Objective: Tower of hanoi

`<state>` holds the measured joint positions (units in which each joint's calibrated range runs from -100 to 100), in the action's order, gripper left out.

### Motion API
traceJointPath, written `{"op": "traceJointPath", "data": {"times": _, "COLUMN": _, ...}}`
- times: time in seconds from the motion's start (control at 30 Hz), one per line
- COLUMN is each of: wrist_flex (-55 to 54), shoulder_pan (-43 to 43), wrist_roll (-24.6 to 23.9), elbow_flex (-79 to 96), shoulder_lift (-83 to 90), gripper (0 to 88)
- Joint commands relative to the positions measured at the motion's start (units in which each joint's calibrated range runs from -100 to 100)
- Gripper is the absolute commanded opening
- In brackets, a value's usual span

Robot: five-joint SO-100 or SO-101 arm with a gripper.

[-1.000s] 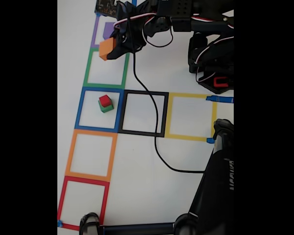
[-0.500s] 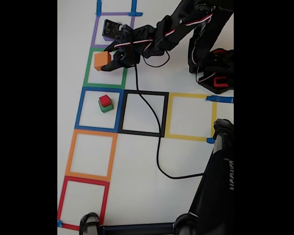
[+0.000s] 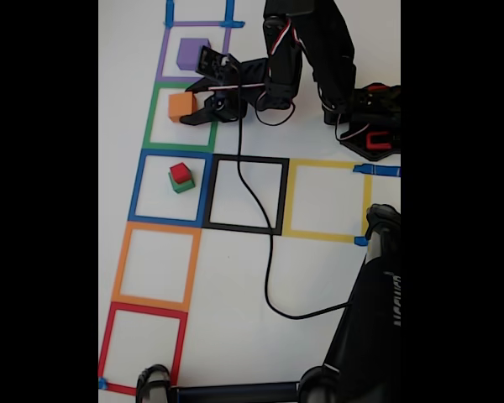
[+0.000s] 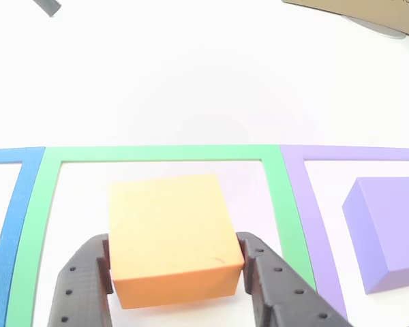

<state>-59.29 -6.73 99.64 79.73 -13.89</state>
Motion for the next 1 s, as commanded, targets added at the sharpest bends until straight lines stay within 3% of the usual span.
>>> {"op": "traceJointPath", "data": {"times": 0.0, "wrist_flex": -3.54, "shoulder_pan": -0.27, "wrist_roll": 0.36, "elbow_flex": 0.64, "shoulder_lift": -0.61, "gripper": 9.4}}
{"op": "traceJointPath", "data": {"times": 0.5, "wrist_flex": -6.94, "shoulder_pan": 1.07, "wrist_roll": 0.36, "elbow_flex": 0.18, "shoulder_lift": -5.21, "gripper": 11.9}}
{"op": "traceJointPath", "data": {"times": 0.73, "wrist_flex": -8.24, "shoulder_pan": 1.46, "wrist_roll": 0.36, "elbow_flex": 0.00, "shoulder_lift": -6.34, "gripper": 23.8}}
{"op": "traceJointPath", "data": {"times": 0.97, "wrist_flex": -8.73, "shoulder_pan": 0.78, "wrist_roll": 0.36, "elbow_flex": 0.46, "shoulder_lift": -4.56, "gripper": 26.1}}
